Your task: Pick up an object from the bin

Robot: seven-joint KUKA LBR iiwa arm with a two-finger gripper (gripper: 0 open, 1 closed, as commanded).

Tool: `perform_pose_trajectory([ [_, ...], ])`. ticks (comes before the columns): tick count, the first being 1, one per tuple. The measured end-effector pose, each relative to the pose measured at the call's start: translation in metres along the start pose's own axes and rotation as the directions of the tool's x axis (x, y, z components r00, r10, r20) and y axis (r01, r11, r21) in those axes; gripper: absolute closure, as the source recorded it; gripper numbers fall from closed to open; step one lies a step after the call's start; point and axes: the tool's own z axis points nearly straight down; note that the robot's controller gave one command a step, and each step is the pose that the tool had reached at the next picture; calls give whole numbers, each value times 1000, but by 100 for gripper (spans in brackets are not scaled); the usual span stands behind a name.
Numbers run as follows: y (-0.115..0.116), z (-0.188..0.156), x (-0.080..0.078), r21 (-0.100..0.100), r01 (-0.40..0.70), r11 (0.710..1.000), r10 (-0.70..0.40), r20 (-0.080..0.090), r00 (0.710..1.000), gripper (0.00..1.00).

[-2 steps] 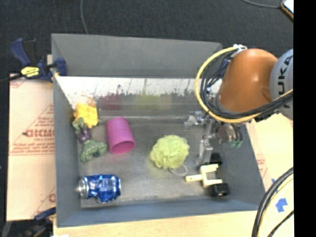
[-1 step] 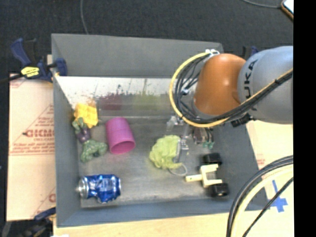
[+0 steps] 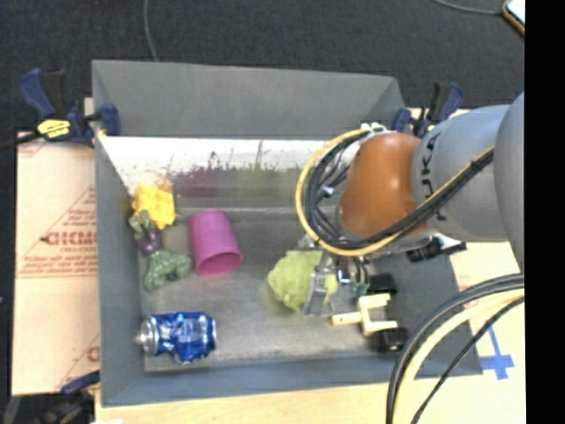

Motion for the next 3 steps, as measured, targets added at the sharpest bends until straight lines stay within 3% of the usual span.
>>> perform_pose_trajectory([
  [1,20,26,-18,-5,2,1000,-2,9,1000,0],
  [2,19,11,-13,-3,5,1000,-5,0,1000,0],
  [3,0,14,-2,-1,277,961,-277,12,961,0],
])
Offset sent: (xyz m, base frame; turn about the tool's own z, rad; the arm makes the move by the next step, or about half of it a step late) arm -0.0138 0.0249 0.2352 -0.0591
